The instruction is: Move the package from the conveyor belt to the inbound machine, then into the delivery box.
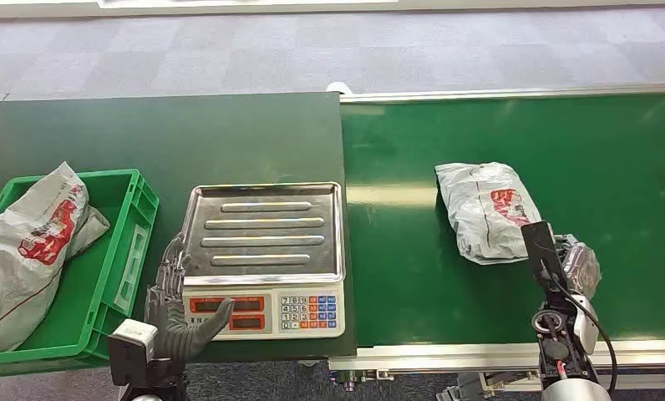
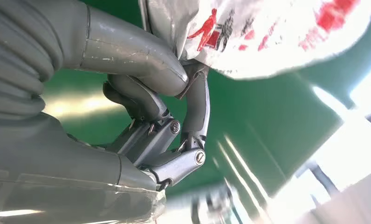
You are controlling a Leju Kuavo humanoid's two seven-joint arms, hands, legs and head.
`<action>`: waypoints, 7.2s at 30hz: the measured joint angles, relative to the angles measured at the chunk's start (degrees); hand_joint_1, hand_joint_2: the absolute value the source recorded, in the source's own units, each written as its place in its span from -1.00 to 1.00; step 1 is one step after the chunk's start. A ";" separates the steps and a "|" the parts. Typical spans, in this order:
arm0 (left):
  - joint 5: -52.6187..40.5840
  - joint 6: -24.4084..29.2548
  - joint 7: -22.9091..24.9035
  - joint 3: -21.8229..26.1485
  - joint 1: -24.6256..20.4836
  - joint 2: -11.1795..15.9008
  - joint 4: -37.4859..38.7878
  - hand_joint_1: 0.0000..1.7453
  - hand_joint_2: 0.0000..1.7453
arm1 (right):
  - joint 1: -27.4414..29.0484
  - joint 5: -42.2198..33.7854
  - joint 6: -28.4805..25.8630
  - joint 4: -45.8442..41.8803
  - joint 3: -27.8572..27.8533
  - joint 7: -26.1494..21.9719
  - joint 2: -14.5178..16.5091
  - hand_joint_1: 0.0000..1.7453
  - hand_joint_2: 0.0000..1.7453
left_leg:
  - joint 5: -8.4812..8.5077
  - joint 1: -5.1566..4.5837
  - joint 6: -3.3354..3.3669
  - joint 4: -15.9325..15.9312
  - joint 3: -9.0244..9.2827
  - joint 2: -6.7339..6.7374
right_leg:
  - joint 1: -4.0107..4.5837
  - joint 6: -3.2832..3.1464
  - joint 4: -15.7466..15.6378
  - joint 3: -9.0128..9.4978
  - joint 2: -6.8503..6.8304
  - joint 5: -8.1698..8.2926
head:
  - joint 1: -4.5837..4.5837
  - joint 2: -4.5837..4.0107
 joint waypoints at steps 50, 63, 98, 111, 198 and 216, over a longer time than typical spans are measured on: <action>-0.61 -3.15 -3.39 -4.14 -8.96 -0.91 10.60 -1.00 1.00 | 4.34 -10.10 1.27 -48.20 30.20 -14.75 14.16 1.00 1.00 | 0.06 0.01 0.00 -0.01 -0.06 0.03 | 0.02 -0.02 0.02 -0.06 0.00 -0.01 | 0.02 0.00; 0.46 -2.02 -3.92 -4.97 -10.48 -0.81 11.44 -1.00 1.00 | -0.87 -7.63 7.23 -47.78 38.76 -10.70 17.12 1.00 1.00 | 0.07 0.04 -0.01 -0.02 -0.06 0.04 | 0.05 -0.03 0.04 -0.07 0.01 0.00 | 0.02 0.00; -2.67 7.67 -4.09 5.55 -10.49 0.96 1.41 -1.00 1.00 | -8.33 -34.58 7.56 -5.57 12.40 -19.08 15.56 1.00 1.00 | 0.11 0.00 0.06 0.02 -0.10 -0.06 | 0.02 -0.01 0.04 -0.13 -0.11 0.02 | 0.02 0.00; -3.64 5.40 -3.11 4.47 -11.11 0.92 1.95 -1.00 1.00 | -9.01 -30.40 14.78 -4.17 9.57 -15.27 15.40 1.00 1.00 | 0.12 0.00 0.06 0.02 -0.13 -0.02 | 0.01 -0.01 0.04 -0.12 -0.09 0.02 | 0.03 0.00; -55.55 -2.41 32.05 -2.61 -31.55 -3.44 37.04 0.86 1.00 | 30.88 -21.65 23.00 -54.81 23.21 -19.29 13.55 -1.00 1.00 | 0.05 0.00 0.02 -0.03 0.49 -0.06 | 0.00 -0.02 0.00 0.54 -0.14 -0.03 | 0.03 0.00; -32.20 -5.06 17.33 1.17 -25.67 -3.80 29.74 0.90 1.00 | 32.10 -21.83 22.45 -54.96 22.85 -19.21 13.86 -1.00 1.00 | 0.03 -0.01 0.03 -0.03 0.34 -0.03 | -0.01 -0.02 -0.01 0.36 -0.12 -0.04 | 0.02 0.00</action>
